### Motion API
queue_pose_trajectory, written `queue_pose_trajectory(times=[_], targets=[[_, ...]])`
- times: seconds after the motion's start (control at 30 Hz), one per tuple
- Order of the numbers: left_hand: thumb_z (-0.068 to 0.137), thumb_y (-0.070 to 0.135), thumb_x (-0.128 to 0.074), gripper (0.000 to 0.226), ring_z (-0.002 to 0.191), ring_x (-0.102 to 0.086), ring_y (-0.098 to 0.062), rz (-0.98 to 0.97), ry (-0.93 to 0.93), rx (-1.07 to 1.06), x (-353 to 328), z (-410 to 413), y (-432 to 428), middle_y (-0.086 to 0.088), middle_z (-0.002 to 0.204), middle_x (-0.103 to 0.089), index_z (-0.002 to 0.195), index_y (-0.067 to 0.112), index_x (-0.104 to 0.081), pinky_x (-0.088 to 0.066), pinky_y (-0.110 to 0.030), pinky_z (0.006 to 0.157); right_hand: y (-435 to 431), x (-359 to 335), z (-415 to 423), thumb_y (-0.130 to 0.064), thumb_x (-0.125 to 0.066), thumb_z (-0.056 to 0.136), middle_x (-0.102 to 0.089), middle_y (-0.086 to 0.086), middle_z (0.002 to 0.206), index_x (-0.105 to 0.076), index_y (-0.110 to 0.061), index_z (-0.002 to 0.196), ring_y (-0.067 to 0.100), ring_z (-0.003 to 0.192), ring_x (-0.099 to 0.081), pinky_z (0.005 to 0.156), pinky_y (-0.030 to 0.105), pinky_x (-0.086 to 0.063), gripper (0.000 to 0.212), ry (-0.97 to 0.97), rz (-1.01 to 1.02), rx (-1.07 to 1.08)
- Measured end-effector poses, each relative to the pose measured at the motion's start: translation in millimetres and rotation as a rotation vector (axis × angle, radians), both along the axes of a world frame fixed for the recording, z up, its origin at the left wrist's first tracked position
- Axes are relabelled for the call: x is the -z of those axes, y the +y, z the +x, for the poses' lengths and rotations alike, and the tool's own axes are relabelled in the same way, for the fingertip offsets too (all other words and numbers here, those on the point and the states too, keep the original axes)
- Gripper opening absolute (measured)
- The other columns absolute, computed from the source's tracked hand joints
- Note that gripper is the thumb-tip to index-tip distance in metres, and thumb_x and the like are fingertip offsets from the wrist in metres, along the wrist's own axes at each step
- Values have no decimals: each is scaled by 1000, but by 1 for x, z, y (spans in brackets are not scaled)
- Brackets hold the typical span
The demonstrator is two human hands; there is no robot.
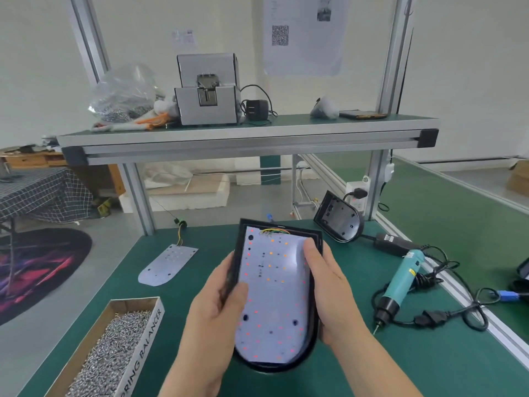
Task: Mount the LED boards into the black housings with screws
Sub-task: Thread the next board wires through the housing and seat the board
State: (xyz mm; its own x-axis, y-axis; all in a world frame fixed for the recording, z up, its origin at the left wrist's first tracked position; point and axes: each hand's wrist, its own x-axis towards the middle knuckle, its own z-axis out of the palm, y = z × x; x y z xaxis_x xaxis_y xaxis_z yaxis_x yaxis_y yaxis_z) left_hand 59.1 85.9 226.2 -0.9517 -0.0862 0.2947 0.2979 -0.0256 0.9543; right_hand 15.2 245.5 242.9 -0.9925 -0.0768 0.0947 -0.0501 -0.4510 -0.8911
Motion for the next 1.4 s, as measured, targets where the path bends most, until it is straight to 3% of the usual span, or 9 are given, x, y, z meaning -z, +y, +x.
queue_pose_trajectory(times=[0.13,0.27,0.37,0.5,0.73,0.9,1.13,1.27,1.4], targets=[[64,33,-80,49,106,-71,-28,235,-118,89,10,5,-1,-8,119,-72,112,34,-71,-59,-39,82,2,-2,3,-44,-60,91,-74,0,116,-70,-30,109,16,105,-71,84,32,-58,25,73,59,-117],[75,42,-78,51,112,-68,-21,168,-88,105,-4,3,-5,2,124,-70,123,42,-62,-58,-33,88,1,2,5,-22,-57,103,-74,1,108,-70,-26,102,14,101,-69,92,34,-56,13,165,253,-16],[85,49,-72,29,106,-71,-20,119,-112,119,-22,-3,-10,1,118,-73,112,40,-65,-60,-36,84,0,3,9,-19,-56,104,-74,-1,106,-67,-20,107,11,100,-69,86,25,-55,11,197,301,-28],[82,40,-65,24,102,-72,-21,148,-112,66,-28,-6,-9,1,112,-74,106,37,-68,-60,-37,81,2,0,9,-17,-55,104,-75,-11,108,-67,-22,111,4,100,-69,80,14,-51,15,206,349,-79],[80,33,-70,22,96,-74,-29,209,-100,23,-28,-9,-5,-7,107,-76,102,30,-71,-62,-43,79,-8,4,10,-19,-53,104,-74,-10,106,-66,-23,108,6,102,-69,82,17,-52,14,193,327,25],[90,19,-70,15,96,-73,-31,170,-81,-82,-28,-11,-3,-4,104,-76,97,31,-73,-56,-56,89,-18,6,13,-24,-61,101,-76,-5,102,-68,-25,101,15,98,-72,87,34,-57,8,175,289,106],[90,8,-69,22,91,-75,-29,150,-64,-33,-28,-12,-4,-5,102,-77,97,29,-73,-62,-39,70,-20,9,11,-17,-59,101,-76,7,97,-70,-12,98,27,94,-72,88,46,-58,12,138,195,158],[85,11,-70,20,90,-74,-34,182,-46,10,-28,-13,-8,-10,103,-76,100,26,-72,-62,-45,72,-17,4,9,-14,-58,101,-77,7,102,-70,-12,100,26,99,-72,85,35,-59,13,142,153,63],[79,18,-81,24,89,-73,-34,118,14,7,-27,-14,-10,-11,100,-75,99,24,-69,-61,-49,78,-16,1,6,-13,-60,100,-75,-1,92,-70,-20,87,15,84,-68,78,27,-56,17,253,210,87]])
